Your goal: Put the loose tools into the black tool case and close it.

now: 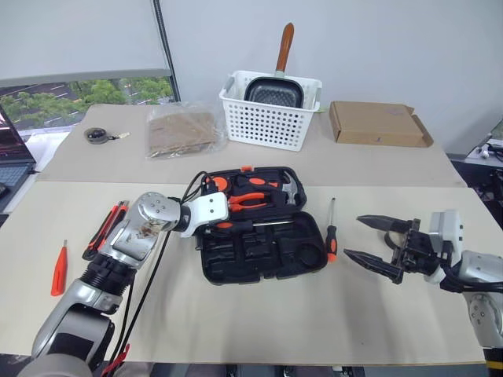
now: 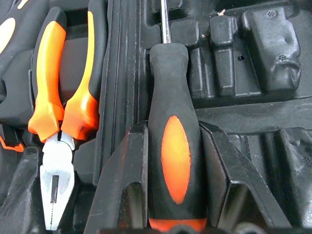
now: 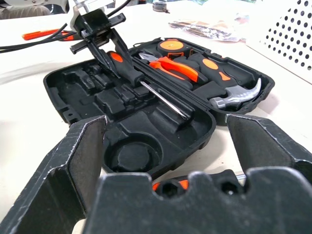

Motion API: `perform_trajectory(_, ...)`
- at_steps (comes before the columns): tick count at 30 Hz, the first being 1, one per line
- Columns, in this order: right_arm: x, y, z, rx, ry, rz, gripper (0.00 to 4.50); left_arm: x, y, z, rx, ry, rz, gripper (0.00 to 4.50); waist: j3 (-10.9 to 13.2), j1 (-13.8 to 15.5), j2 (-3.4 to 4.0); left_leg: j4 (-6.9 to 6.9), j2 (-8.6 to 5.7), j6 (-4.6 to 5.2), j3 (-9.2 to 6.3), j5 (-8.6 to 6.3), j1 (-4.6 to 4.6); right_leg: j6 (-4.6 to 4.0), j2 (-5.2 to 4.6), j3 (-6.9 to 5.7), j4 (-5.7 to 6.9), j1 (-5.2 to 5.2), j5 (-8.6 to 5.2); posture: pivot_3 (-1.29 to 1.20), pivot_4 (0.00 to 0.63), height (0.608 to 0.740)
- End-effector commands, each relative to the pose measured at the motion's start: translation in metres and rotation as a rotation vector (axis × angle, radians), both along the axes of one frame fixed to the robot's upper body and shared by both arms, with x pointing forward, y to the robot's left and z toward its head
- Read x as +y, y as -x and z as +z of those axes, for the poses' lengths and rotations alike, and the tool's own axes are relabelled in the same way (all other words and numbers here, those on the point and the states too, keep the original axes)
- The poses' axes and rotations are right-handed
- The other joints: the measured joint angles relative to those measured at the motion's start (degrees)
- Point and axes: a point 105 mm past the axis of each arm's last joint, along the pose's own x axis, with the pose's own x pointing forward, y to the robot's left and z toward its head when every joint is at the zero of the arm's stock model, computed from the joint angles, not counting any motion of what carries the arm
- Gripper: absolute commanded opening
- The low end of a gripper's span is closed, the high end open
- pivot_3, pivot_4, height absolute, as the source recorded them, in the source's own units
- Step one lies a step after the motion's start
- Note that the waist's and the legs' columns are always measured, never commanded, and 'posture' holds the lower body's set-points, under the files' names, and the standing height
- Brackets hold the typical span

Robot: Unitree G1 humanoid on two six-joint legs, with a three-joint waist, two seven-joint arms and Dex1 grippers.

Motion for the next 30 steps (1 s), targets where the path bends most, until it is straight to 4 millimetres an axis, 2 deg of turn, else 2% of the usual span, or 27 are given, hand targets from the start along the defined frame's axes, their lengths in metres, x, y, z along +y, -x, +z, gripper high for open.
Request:
perform_trajectory(1,-0.003,0.000,0.012,-0.057,0.008,-0.006,4.50,0.004,-0.003,0.004,-0.026,-0.019,0.019,2.25,0.0,0.0,0.00,0.00,0.00,0.00,0.00,0.00,0.00,0.00,0.00,0.00,0.00,0.00,0.00,0.00,0.150,0.700)
perform_trajectory(2,-0.003,0.000,0.012,-0.057,0.007,-0.007,4.50,0.004,-0.006,0.006,-0.049,-0.017,0.025,2.53,0.0,0.0,0.00,0.01,-0.01,0.00,0.00,0.00,-0.01,0.00,0.00,0.01,0.00,0.00,0.00,0.00,0.150,0.700)
perform_trajectory(5,-0.003,0.000,0.012,-0.056,0.007,-0.008,4.50,0.004,-0.010,0.016,-0.085,0.004,0.036,3.71,0.0,0.1,0.00,0.08,-0.01,0.01,-0.01,0.01,-0.01,0.00,-0.01,0.00,0.06,0.01,0.01,0.00,0.150,0.700)
perform_trajectory(6,-0.003,0.000,0.012,-0.055,0.007,-0.009,4.50,0.003,-0.009,0.022,-0.091,0.021,0.033,3.94,0.0,0.1,0.00,0.11,0.00,0.01,-0.02,0.01,-0.01,0.00,-0.01,0.00,0.08,0.01,0.00,0.00,0.150,0.700)
perform_trajectory(13,-0.004,0.001,0.010,-0.051,0.006,-0.008,4.50,-0.006,-0.008,0.074,-0.137,0.203,0.036,3.94,0.0,0.0,0.00,0.16,0.00,0.03,-0.06,0.02,-0.08,0.01,-0.01,0.02,0.10,-0.02,0.01,0.00,0.150,0.700)
perform_trajectory(15,-0.003,0.000,0.010,-0.051,0.004,-0.007,4.50,-0.012,-0.010,0.078,-0.127,0.266,0.055,3.41,0.0,0.1,0.00,0.17,-0.01,0.04,-0.07,0.02,-0.12,0.00,-0.01,0.00,0.09,-0.02,0.01,0.00,0.150,0.700)
perform_trajectory(17,-0.003,-0.001,0.009,-0.052,0.002,-0.005,4.50,-0.017,-0.012,0.073,-0.118,0.281,0.065,2.93,0.0,0.1,0.02,0.17,-0.03,0.03,-0.06,0.02,-0.11,0.01,-0.02,0.01,0.06,0.03,0.01,0.00,0.150,0.700)
perform_trajectory(19,-0.002,-0.002,0.009,-0.055,0.000,-0.005,4.50,-0.027,-0.013,0.061,-0.099,0.298,0.069,2.04,0.0,0.1,0.01,0.19,-0.05,0.04,-0.02,0.02,-0.09,0.02,-0.03,0.03,0.04,0.06,0.02,0.00,0.150,0.700)
perform_trajectory(24,-0.003,-0.001,0.009,-0.058,-0.001,-0.011,4.50,-0.042,-0.015,0.034,-0.072,0.295,0.072,0.24,0.0,0.1,0.00,0.24,-0.07,0.04,-0.01,0.03,-0.09,0.05,-0.03,0.02,0.05,0.07,0.04,0.00,0.150,0.700)
perform_trajectory(25,-0.003,0.000,0.009,-0.057,-0.001,-0.014,4.50,-0.043,-0.016,0.027,-0.059,0.298,0.082,0.10,0.0,0.1,0.01,0.23,-0.07,0.04,-0.01,0.02,-0.08,0.05,-0.02,0.02,0.06,0.06,0.04,0.00,0.150,0.700)
perform_trajectory(30,-0.005,0.002,0.008,-0.056,0.000,-0.025,4.50,-0.046,-0.020,-0.013,0.004,0.231,0.096,0.10,0.0,0.0,-0.01,0.23,-0.05,0.04,-0.04,0.03,-0.02,0.04,-0.01,0.03,0.14,0.07,0.04,0.00,0.150,0.700)
